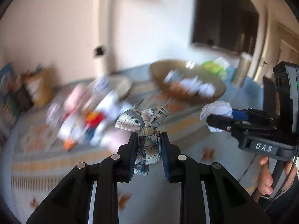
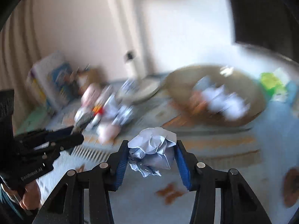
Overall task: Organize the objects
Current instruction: 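Carry the bow and paper ball over the bowl and open both tools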
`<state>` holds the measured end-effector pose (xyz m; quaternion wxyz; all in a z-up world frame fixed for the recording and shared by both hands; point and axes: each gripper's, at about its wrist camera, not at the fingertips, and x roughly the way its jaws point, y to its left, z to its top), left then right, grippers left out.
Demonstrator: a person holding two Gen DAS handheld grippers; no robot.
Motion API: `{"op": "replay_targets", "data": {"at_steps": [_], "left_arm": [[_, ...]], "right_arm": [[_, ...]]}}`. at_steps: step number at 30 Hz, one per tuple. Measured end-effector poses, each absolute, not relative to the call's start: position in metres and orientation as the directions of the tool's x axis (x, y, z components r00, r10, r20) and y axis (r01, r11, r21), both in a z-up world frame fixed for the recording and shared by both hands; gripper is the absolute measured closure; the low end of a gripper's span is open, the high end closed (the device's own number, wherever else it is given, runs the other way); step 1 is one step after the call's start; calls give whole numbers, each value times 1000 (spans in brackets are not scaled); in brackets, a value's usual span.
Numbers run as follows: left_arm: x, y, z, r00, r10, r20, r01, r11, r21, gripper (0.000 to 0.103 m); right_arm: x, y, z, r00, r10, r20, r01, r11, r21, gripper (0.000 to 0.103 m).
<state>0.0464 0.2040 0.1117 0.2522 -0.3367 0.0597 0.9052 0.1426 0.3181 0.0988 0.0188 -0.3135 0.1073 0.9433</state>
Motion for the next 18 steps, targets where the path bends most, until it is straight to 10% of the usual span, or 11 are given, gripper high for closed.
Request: {"op": "replay_targets", "data": {"at_steps": [11, 15, 18], "left_arm": [[-61, 325, 114, -626, 475, -619, -532, -840, -107, 80], [-84, 330, 112, -573, 562, -597, -563, -799, -211, 29], [-79, 308, 116, -590, 574, -568, -539, -804, -253, 27]], "right_arm": [[70, 465, 115, -763, 149, -629, -433, -840, 327, 52], [53, 487, 107, -736, 153, -659, -469, -818, 334, 29], [68, 488, 102, -753, 114, -647, -448, -811, 378, 29]]}}
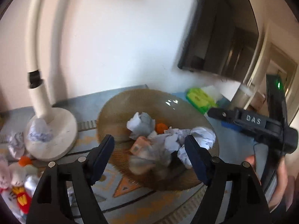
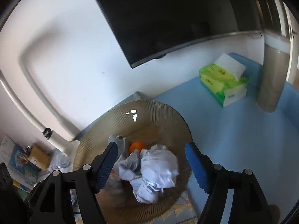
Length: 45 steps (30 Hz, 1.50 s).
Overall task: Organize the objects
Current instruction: 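Carry the bow and paper ball over the bowl and open both tools, then grasp a grey paper ball with the left tool while the right grasps the pink-white-green plush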
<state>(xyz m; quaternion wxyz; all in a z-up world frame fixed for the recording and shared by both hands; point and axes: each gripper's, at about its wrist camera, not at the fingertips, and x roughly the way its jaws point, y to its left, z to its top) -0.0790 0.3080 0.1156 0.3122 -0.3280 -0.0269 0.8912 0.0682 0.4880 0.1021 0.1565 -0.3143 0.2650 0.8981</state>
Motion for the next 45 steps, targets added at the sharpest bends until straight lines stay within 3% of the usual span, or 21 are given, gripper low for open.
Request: {"op": "replay_targets", "data": {"at_steps": [6, 9, 11, 12, 14, 15, 17, 22, 26, 33, 39, 45], "left_arm": [[-26, 226, 126, -648, 546, -530, -480, -834, -273, 26], [4, 176, 128, -715, 471, -517, -406, -881, -241, 16], [27, 139, 128, -802, 345, -488, -297, -939, -176, 9], [42, 118, 127, -853, 251, -457, -218, -968, -124, 0], [58, 83, 116, -905, 65, -421, -65, -998, -13, 0], [58, 69, 109, -895, 7, -445, -19, -1000, 22, 1], [53, 47, 95, -871, -24, -491, 9, -999, 33, 1], [39, 10, 56, -811, -2, -585, 41, -998, -53, 1], [47, 6, 43, -814, -28, -580, 67, -997, -45, 1], [41, -11, 36, -789, 45, -613, 65, -986, -156, 1], [40, 1, 37, -785, 45, -618, 27, -994, -107, 1], [13, -3, 72, -784, 91, -613, -71, -996, -57, 1]], "right_arm": [[102, 436, 102, -780, 5, -626, -326, -857, 399, 28], [109, 388, 108, -789, -57, -612, -238, -890, 388, 18], [114, 353, 105, -796, -100, -597, -173, -908, 382, 11], [116, 340, 103, -797, -116, -593, -149, -914, 378, 6], [118, 305, 89, -805, -193, -561, -47, -922, 385, 2], [117, 290, 79, -798, -214, -564, -21, -924, 382, 1], [111, 266, 63, -771, -202, -604, -26, -938, 347, 1], [104, 234, 46, -753, -188, -631, -12, -954, 299, 1], [103, 233, 29, -739, -125, -662, -63, -966, 252, 1], [95, 221, 25, -729, -47, -683, -85, -984, 159, 1], [95, 205, 28, -731, 9, -682, -66, -996, 57, 1], [72, 192, 75, -736, -103, -669, 48, -994, 100, 1]]}}
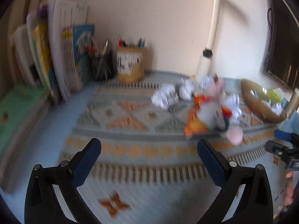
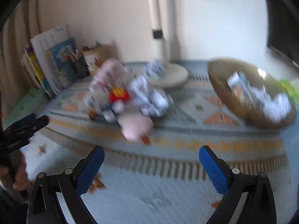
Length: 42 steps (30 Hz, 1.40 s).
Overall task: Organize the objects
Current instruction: 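Grasp a grey paper ball with the left tool while the right grasps the pink-white-green plush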
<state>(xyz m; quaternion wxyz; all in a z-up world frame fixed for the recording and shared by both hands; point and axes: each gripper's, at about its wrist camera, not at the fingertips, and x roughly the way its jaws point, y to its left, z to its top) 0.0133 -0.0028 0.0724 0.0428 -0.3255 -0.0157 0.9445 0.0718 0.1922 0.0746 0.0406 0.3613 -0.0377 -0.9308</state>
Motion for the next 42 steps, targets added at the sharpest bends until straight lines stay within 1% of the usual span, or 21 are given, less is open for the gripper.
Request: {"op": "replay_targets", "data": {"at_steps": [2, 5, 6, 10, 13, 14, 15, 16, 17, 18, 19, 23, 25, 27, 28, 32, 34, 36, 37, 39, 42], "left_arm": [[-20, -5, 82, -755, 123, -645, -105, -992, -66, 1], [-61, -2, 77, -721, 144, -678, -133, -989, -68, 1], [-81, 0, 70, -702, 157, -695, -140, -987, -81, 1], [-125, 9, 48, -645, 222, -731, -177, -974, -140, 1], [-150, 18, 33, -612, 238, -755, -189, -970, -153, 2], [-156, 21, 29, -605, 237, -760, -185, -970, -155, 6], [-162, 24, 25, -589, 241, -771, -190, -969, -158, 13], [-167, 26, 22, -578, 252, -776, -200, -966, -165, 24], [-171, 28, 19, -570, 259, -780, -204, -964, -171, 29], [-174, 28, 17, -563, 275, -780, -208, -960, -189, 41], [-175, 29, 15, -559, 295, -775, -216, -954, -207, 62], [-166, 21, 22, -592, 305, -746, -206, -952, -225, 64], [-153, 12, 36, -622, 304, -722, -194, -953, -234, 64], [-126, 3, 57, -664, 291, -689, -195, -957, -216, 64], [-112, 0, 66, -680, 286, -675, -200, -958, -205, 64], [-53, -17, 84, -725, 243, -644, -158, -969, -188, 64], [-30, -27, 83, -732, 236, -639, -110, -967, -230, 64], [-8, -30, 76, -739, 235, -631, -81, -961, -263, 64], [-1, -28, 72, -745, 224, -628, -73, -964, -257, 64], [12, -23, 59, -752, 198, -629, -46, -967, -249, 64], [18, -28, 35, -754, 176, -632, 17, -958, -288, 64]], "right_arm": [[56, 183, 93, -750, -120, -651, 91, -993, 79, 1], [22, 160, 102, -767, -57, -640, 126, -990, -63, 1], [4, 155, 98, -755, -58, -654, 142, -987, -76, 1], [-44, 142, 84, -697, -151, -701, 222, -975, -11, 1], [-71, 131, 69, -678, -160, -718, 244, -970, -14, 2], [-78, 129, 64, -674, -151, -723, 242, -970, -23, 5], [-84, 129, 60, -664, -156, -731, 244, -970, -14, 23], [-89, 131, 57, -651, -183, -737, 248, -969, 22, 37], [-89, 133, 57, -659, -196, -726, 241, -970, 43, 37], [-87, 137, 60, -683, -200, -703, 230, -972, 52, 38], [-83, 141, 64, -704, -205, -680, 220, -973, 65, 39], [-65, 159, 89, -771, -208, -602, 178, -978, 110, 39], [-45, 172, 115, -803, -182, -567, 143, -983, 113, 39], [-18, 183, 137, -812, -172, -557, 132, -985, 111, 39], [-4, 187, 144, -805, -157, -572, 121, -988, 101, 38], [50, 198, 141, -638, -139, -758, 92, -990, 104, 37], [67, 200, 131, -560, -158, -813, 92, -987, 129, 37], [76, 196, 110, -421, -113, -900, 66, -993, 94, 36], [76, 193, 102, -379, -101, -920, 55, -995, 87, 31], [72, 189, 89, -346, -139, -928, 52, -990, 129, 31], [57, 192, 82, -433, -191, -881, 6, -978, 208, 30]]}}
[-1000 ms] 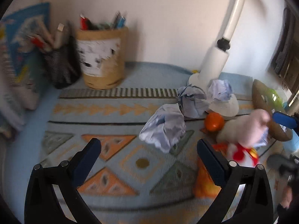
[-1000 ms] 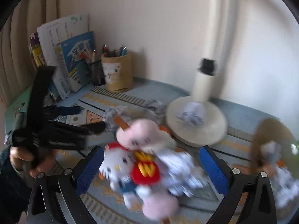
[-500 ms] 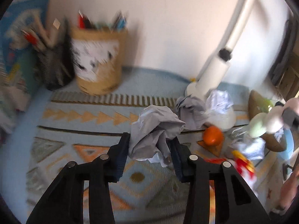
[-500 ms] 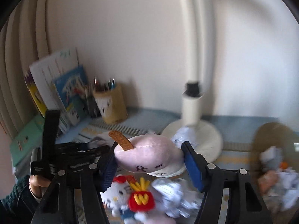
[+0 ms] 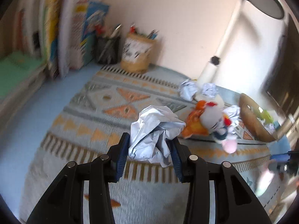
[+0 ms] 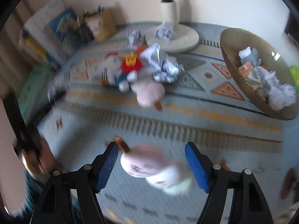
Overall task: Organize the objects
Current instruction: 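Grasp a grey paper ball with the left tool while the right grasps the pink-white-green plush, then carry the paper ball and plush over the bowl and open both tools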
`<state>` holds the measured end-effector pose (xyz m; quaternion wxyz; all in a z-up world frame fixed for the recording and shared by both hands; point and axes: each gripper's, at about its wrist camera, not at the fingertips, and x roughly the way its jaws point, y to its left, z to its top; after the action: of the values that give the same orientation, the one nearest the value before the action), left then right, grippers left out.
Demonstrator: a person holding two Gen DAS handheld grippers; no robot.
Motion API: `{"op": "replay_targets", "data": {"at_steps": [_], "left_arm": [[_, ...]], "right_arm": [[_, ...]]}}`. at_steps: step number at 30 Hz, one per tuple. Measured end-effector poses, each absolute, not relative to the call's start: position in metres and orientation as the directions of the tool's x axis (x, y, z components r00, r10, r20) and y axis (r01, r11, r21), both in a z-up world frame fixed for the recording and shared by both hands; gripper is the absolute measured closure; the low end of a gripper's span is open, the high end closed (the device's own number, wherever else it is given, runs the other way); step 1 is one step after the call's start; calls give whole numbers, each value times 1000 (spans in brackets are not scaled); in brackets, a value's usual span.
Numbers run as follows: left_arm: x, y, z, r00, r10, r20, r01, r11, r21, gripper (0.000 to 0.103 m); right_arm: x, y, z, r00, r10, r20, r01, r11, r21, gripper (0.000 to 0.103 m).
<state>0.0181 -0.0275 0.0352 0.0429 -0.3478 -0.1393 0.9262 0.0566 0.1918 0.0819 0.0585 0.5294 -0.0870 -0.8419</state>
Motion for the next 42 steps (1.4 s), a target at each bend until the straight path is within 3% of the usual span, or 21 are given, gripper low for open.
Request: {"op": "replay_targets", "data": {"at_steps": [5, 6, 7, 9, 16, 17, 18, 19, 20, 21, 24, 26, 28, 32, 33, 34, 36, 42], "left_arm": [[26, -48, 30, -783, 196, -590, 45, -928, -369, 63], [22, -51, 25, -763, 224, -606, 44, -918, -394, 63], [22, -52, 25, -763, 231, -603, 41, -914, -403, 63], [25, -51, 26, -774, 232, -589, 33, -914, -404, 63], [31, -45, 30, -789, 195, -583, 40, -930, -365, 61], [30, -45, 29, -784, 200, -588, 39, -929, -367, 61], [30, -45, 29, -784, 200, -588, 37, -930, -365, 61], [31, -45, 30, -786, 195, -586, 36, -933, -358, 61], [31, -43, 30, -788, 190, -586, 34, -936, -349, 61], [31, -41, 31, -788, 184, -588, 31, -941, -337, 61], [30, -37, 31, -787, 175, -592, 24, -949, -313, 61], [30, -36, 31, -786, 174, -593, 19, -952, -305, 61], [29, -35, 31, -784, 176, -595, 13, -954, -299, 61], [30, -35, 31, -786, 177, -592, 12, -953, -301, 61], [30, -36, 31, -788, 172, -592, 20, -953, -303, 61], [30, -37, 31, -788, 169, -592, 25, -952, -305, 61], [30, -38, 30, -788, 160, -594, 39, -951, -308, 61], [32, -22, 34, -781, 134, -610, 13, -973, -230, 61]], "right_arm": [[71, 212, 80, -523, -240, -818, -13, -957, 289, 30], [74, 211, 79, -529, -247, -812, 12, -959, 284, 26], [82, 207, 74, -527, -249, -812, 52, -964, 262, 16], [101, 197, 58, -520, -197, -831, 131, -980, 151, 7], [108, 174, 15, -568, -4, -823, 240, -958, -160, 8], [102, 176, 11, -557, 4, -830, 228, -961, -157, 9], [95, 181, 7, -526, -61, -848, 209, -976, -60, 17], [92, 185, 7, -511, -128, -850, 176, -984, 42, 32], [95, 184, 10, -535, -119, -836, 141, -989, 50, 35], [96, 181, 14, -555, -94, -827, 80, -995, 59, 47], [100, 184, 18, -596, -2, -803, -150, -982, 114, 46], [100, 184, 14, -599, -57, -799, -149, -972, 181, 44], [103, 178, 14, -584, -18, -812, -124, -986, 112, 32], [110, 177, 8, -588, -8, -809, -79, -995, 67, 27], [111, 178, 8, -594, 0, -804, -86, -994, 64, 30], [112, 177, 8, -598, 21, -801, -99, -994, 48, 44], [116, 171, 10, -608, 5, -794, -78, -996, 54, 56], [141, 202, 37, -675, -116, -728, -78, -971, 227, 56]]}}
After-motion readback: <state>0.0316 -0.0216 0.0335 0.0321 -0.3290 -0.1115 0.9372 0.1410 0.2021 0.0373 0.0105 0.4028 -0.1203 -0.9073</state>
